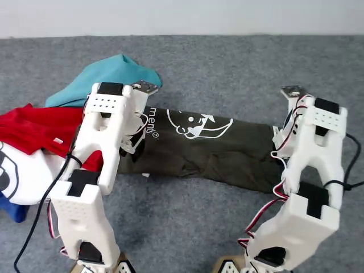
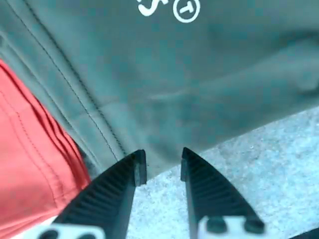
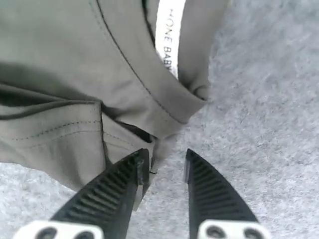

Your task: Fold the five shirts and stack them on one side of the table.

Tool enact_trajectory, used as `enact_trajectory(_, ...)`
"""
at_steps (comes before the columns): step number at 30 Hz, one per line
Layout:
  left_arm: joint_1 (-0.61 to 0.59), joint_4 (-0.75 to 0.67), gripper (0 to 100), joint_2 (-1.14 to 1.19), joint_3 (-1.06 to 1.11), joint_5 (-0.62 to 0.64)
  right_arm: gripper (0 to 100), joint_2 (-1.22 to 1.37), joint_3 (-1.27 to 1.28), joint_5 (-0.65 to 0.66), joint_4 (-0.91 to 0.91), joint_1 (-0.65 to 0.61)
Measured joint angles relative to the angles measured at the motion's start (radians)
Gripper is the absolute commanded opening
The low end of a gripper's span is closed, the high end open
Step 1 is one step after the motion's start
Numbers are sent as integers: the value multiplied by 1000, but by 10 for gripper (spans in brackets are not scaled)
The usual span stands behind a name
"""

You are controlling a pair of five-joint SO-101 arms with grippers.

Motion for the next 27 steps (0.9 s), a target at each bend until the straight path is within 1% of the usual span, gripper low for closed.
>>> enact_trajectory(5, 2, 9, 126, 0, 0, 0, 139, 0, 0, -9, 23, 0)
enact_trajectory(13, 15, 21, 126, 0, 18, 0, 137, -2, 48, -9, 3, 0)
enact_trajectory(17, -46, -5, 127, 0, 18, 6, 137, -9, 52, -9, 9, 0)
enact_trajectory(21, -115, -80, 127, 0, 18, 68, 137, -41, 52, -9, 18, 0)
enact_trajectory(24, -130, -101, 127, 0, 25, 103, 137, -44, 52, -9, 25, 0)
enact_trajectory(27, -130, -101, 127, 0, 25, 110, 137, -44, 54, -9, 25, 0)
